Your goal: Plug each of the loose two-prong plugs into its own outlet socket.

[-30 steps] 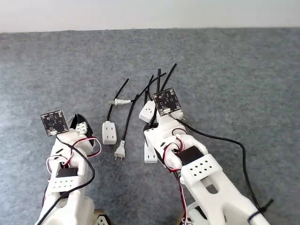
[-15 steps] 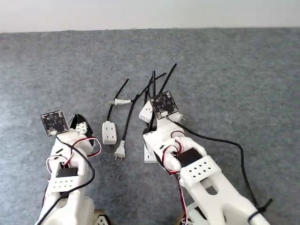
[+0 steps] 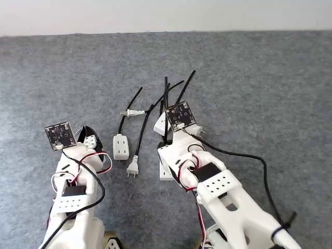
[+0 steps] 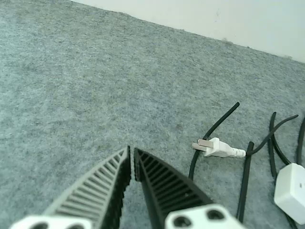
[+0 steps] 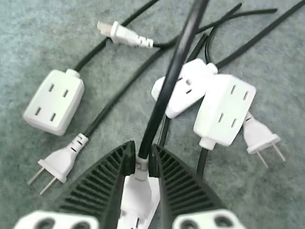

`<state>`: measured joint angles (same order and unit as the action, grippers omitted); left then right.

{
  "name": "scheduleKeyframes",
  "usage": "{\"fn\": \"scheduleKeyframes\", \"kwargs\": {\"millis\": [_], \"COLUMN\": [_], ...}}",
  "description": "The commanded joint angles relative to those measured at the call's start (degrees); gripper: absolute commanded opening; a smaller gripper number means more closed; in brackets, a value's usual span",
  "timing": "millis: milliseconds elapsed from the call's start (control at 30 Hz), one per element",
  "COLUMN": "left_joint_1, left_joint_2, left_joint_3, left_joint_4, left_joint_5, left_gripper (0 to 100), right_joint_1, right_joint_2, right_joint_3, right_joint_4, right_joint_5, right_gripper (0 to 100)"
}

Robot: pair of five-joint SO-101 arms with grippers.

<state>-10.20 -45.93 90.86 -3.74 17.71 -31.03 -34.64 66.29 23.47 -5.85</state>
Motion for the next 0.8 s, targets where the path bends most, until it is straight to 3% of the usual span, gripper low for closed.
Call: {"fn": "scheduleKeyframes", "kwargs": {"millis": [0,300,533,767], "left_joint_1": [-0.4,-0.4,-0.4,-0.4], "left_joint_2": [-1.2,-1.2,-1.2,-1.2], "left_joint_3": [-0.4,-0.4,-0.4,-0.4], "left_joint_4": [0.1,0.1,0.1,0.1], "left_joint_5": [-0.4,-0.4,-0.4,-0.4], "left_gripper": [2,2,2,2], "right_joint_1": [-0.5,0.4,13.0,23.2], "right_joint_2": [0.7,0.1,0.7,0.7], "right_joint_3": [-4.4,-6.2,-14.0,-14.2], "right_joint_4": [3.0,6.8,23.9,29.0], "right_joint_5": [0.9,1.0,6.0,11.6], "right_gripper": [0.8,0.8,0.8,0.8]}}
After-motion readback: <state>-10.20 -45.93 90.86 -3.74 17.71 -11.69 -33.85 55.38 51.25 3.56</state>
